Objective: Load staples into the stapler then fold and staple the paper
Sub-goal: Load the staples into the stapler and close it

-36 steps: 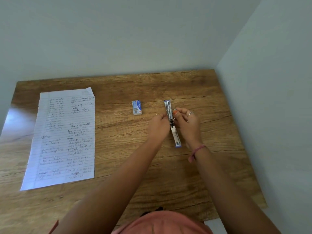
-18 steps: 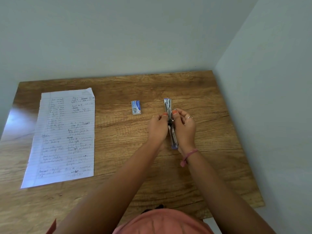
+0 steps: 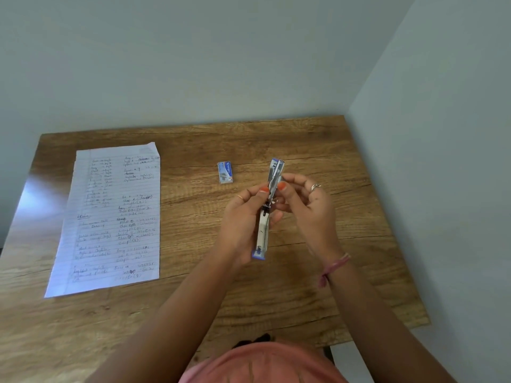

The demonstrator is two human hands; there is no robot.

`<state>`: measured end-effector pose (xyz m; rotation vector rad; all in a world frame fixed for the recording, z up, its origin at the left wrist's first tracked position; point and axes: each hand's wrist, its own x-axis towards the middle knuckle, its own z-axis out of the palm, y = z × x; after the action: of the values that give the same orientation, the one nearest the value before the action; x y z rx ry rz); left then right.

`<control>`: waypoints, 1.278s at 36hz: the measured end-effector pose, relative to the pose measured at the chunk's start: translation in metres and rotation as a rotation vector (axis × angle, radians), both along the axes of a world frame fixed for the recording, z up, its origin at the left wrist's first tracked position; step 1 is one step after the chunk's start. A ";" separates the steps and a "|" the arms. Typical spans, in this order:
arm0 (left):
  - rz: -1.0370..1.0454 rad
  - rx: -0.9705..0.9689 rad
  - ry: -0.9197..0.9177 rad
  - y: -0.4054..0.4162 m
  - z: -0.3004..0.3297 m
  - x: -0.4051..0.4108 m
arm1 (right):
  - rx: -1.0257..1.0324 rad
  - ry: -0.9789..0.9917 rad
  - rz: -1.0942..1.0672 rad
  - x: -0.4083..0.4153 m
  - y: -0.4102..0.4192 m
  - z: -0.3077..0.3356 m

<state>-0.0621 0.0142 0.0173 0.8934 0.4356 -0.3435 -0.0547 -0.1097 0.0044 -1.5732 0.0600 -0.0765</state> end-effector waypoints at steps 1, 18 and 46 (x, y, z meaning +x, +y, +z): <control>0.005 -0.021 0.006 0.001 0.002 -0.004 | -0.058 -0.038 0.020 -0.003 -0.001 0.004; 0.127 -0.189 0.077 0.004 0.019 -0.051 | -0.532 -0.242 0.055 -0.044 0.010 0.026; 0.111 -0.177 0.069 0.010 0.015 -0.072 | -0.710 -0.094 0.043 -0.061 0.016 0.042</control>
<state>-0.1343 0.0243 0.0321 0.6835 0.5081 -0.3060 -0.1157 -0.0937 0.0461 -2.2766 -0.0851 -0.1494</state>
